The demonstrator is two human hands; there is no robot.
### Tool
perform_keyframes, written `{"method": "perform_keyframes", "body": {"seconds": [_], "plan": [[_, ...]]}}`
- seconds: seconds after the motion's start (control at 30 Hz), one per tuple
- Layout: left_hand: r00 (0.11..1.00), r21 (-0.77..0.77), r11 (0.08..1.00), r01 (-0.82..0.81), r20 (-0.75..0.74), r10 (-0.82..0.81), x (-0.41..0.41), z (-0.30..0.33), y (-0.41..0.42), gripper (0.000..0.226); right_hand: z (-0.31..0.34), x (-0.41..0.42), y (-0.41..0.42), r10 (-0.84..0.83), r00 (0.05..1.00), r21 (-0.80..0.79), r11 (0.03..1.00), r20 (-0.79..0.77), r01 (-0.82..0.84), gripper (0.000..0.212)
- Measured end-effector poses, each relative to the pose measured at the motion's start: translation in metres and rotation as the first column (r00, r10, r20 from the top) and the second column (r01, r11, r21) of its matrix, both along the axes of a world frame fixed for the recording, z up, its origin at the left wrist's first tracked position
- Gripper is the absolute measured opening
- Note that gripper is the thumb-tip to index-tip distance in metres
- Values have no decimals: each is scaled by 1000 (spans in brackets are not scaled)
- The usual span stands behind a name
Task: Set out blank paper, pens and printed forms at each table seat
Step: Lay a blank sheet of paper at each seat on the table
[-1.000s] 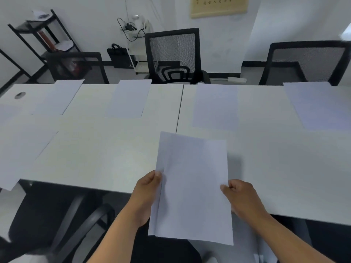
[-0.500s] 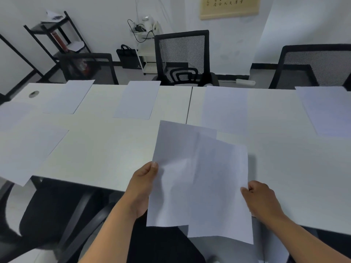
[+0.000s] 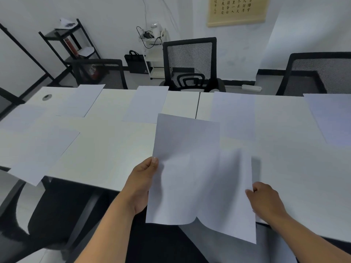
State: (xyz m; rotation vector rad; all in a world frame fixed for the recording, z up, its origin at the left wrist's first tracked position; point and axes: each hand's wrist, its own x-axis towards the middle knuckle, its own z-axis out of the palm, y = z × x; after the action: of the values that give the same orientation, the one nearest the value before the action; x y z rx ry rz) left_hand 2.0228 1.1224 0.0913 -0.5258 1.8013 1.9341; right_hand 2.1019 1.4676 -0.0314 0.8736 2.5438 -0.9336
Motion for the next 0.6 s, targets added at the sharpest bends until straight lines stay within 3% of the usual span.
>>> {"method": "perform_keyframes", "body": {"seconds": [0.33, 0.6], "plan": [[1000, 30, 1000, -2, -24, 3, 0, 6, -4, 36, 3, -17, -29, 43, 999, -81, 996, 32, -40, 23], [999, 96, 995, -2, -54, 7, -6, 18, -1, 35, -9, -28, -36, 39, 998, -99, 995, 51, -34, 34]]}}
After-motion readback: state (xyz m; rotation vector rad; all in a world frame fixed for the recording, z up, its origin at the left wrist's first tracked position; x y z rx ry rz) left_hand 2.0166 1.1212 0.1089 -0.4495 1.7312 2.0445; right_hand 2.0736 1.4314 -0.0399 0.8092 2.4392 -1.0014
